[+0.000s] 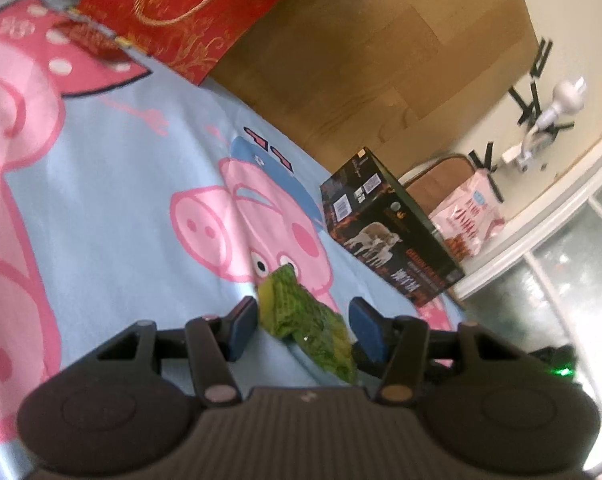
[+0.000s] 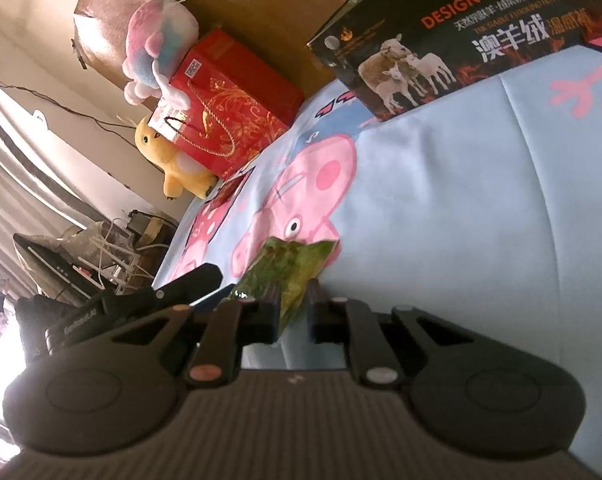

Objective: Organize snacks

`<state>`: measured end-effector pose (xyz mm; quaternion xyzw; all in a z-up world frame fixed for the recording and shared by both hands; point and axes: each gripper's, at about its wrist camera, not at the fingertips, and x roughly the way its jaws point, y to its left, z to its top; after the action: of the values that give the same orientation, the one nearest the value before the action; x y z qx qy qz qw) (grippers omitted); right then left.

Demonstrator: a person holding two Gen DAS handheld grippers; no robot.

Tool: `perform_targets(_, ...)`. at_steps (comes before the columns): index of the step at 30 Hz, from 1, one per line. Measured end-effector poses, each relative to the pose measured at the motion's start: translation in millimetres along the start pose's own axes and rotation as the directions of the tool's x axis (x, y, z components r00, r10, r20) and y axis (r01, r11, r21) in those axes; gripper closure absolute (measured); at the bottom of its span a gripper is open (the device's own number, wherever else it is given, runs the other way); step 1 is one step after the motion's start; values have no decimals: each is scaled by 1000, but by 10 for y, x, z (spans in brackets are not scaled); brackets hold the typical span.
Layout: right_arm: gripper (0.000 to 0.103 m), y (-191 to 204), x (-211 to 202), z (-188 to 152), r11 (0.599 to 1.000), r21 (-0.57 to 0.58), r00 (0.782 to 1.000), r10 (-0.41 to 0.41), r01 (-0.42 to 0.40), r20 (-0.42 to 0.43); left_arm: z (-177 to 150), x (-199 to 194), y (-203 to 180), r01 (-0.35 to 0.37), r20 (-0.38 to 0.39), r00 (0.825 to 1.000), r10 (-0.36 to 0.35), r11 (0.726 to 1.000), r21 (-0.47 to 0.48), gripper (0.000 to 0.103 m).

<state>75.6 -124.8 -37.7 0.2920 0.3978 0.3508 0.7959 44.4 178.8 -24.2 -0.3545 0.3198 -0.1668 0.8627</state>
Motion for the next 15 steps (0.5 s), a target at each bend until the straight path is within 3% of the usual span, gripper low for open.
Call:
perform_targets(4, 89, -15, -8, 2, 1000, 2, 1000, 2, -2, 5, -26, -43, -16, -6, 18, 1000, 6, 1000, -12, 56)
perform_targets(7, 89, -11, -2, 2, 1000, 1, 1000, 3, -3, 7, -74, -83, -186, -87, 64, 995, 82, 993, 74, 60)
perform_targets(12, 89, -1, 6, -2, 1000, -4, 1000, 1, -1, 9, -121, -78, -436, -152, 119, 984, 129, 967, 203, 60)
perform_targets(15, 89, -5, 2, -9, 1000, -1, 1000, 4, -4, 13, -78, -17, -382, -132, 84, 989, 120, 977, 167, 57)
